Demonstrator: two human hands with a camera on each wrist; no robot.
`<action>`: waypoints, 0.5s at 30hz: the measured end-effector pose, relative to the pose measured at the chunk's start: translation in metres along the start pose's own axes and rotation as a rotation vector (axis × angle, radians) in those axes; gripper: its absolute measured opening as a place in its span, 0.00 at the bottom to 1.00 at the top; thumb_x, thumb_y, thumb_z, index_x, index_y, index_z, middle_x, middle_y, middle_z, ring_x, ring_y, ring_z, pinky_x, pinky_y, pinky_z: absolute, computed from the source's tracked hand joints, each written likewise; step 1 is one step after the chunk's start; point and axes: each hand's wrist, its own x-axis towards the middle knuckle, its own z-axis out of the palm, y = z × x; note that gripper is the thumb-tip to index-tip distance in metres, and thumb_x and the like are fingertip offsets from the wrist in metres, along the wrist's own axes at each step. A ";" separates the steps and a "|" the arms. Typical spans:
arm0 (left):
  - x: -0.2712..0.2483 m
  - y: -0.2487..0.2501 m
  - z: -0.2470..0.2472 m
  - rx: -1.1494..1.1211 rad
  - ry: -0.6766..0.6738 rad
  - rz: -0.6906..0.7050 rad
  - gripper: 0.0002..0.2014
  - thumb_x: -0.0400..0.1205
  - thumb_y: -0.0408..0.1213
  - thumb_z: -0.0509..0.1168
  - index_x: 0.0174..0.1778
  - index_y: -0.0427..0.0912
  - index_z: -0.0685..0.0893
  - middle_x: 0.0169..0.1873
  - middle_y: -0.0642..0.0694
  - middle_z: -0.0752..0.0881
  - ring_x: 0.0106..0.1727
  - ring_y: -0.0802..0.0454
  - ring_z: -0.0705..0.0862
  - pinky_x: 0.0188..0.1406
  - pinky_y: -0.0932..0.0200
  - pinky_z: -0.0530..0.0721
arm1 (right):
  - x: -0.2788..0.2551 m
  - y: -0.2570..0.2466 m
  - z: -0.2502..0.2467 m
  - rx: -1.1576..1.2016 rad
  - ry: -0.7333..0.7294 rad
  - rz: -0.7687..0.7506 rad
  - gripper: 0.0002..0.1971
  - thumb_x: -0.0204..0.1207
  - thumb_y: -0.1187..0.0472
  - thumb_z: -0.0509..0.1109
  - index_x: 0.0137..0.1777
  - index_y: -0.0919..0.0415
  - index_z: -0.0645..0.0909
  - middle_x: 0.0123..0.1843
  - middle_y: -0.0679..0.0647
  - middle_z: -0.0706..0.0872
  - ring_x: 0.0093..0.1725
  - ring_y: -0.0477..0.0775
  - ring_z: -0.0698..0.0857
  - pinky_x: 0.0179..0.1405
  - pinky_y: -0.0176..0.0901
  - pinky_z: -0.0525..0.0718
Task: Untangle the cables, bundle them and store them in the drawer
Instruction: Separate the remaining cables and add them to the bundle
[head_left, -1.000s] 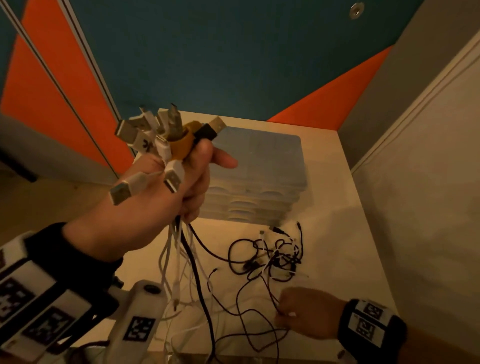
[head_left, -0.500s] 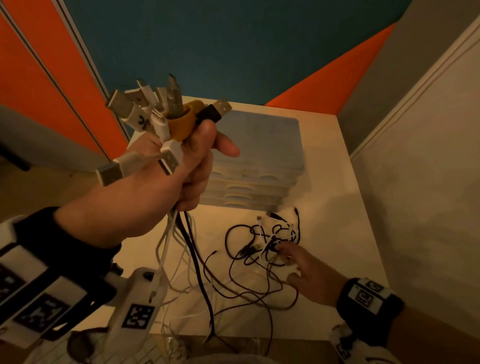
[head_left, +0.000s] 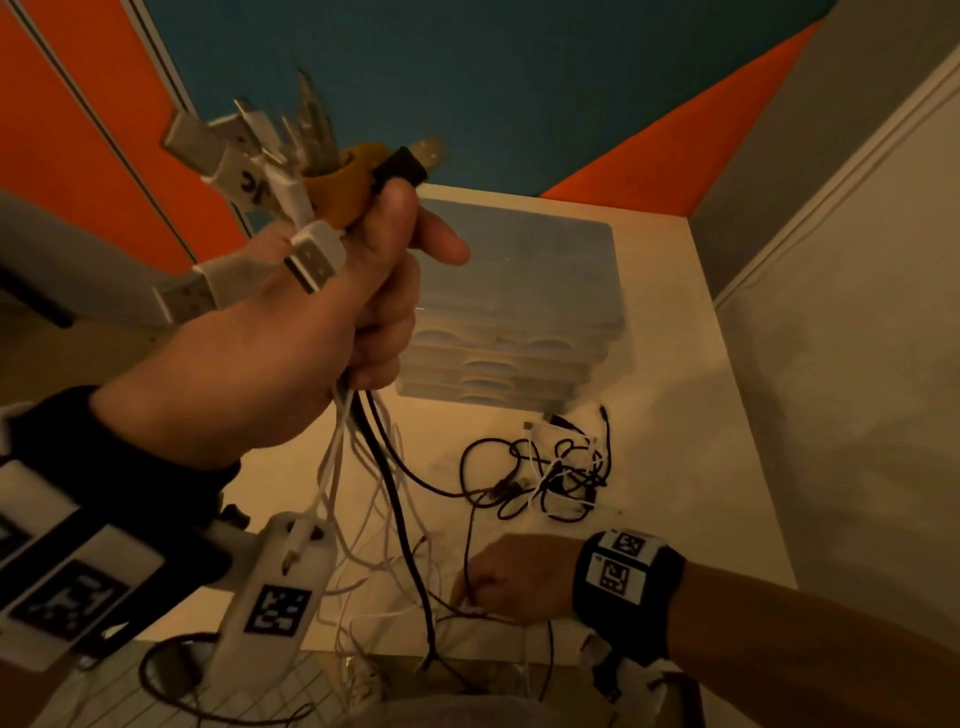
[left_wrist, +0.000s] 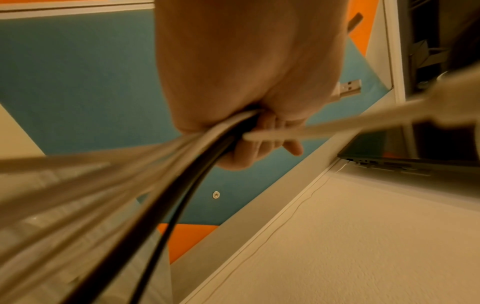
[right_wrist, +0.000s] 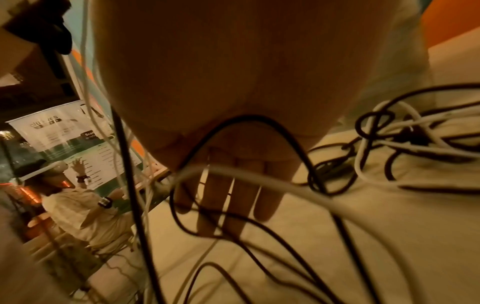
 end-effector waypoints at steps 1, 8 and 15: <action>0.000 0.001 -0.002 -0.009 0.014 -0.002 0.17 0.76 0.62 0.60 0.41 0.53 0.83 0.22 0.53 0.62 0.18 0.59 0.59 0.18 0.63 0.62 | -0.001 0.000 0.004 -0.004 -0.053 0.010 0.17 0.84 0.58 0.55 0.64 0.61 0.81 0.65 0.59 0.83 0.62 0.59 0.80 0.65 0.51 0.77; -0.001 0.005 -0.003 -0.109 0.055 -0.045 0.18 0.76 0.63 0.59 0.35 0.55 0.84 0.23 0.50 0.56 0.18 0.58 0.56 0.17 0.64 0.61 | -0.012 0.024 0.036 0.120 -0.320 0.164 0.13 0.83 0.59 0.57 0.44 0.64 0.81 0.34 0.52 0.76 0.31 0.49 0.72 0.34 0.40 0.71; -0.010 -0.012 0.022 -0.166 -0.170 -0.080 0.16 0.80 0.60 0.63 0.39 0.53 0.86 0.22 0.52 0.61 0.18 0.59 0.59 0.18 0.65 0.63 | -0.033 0.060 0.038 0.339 0.304 0.251 0.13 0.86 0.49 0.57 0.62 0.46 0.82 0.58 0.46 0.86 0.51 0.46 0.82 0.55 0.42 0.80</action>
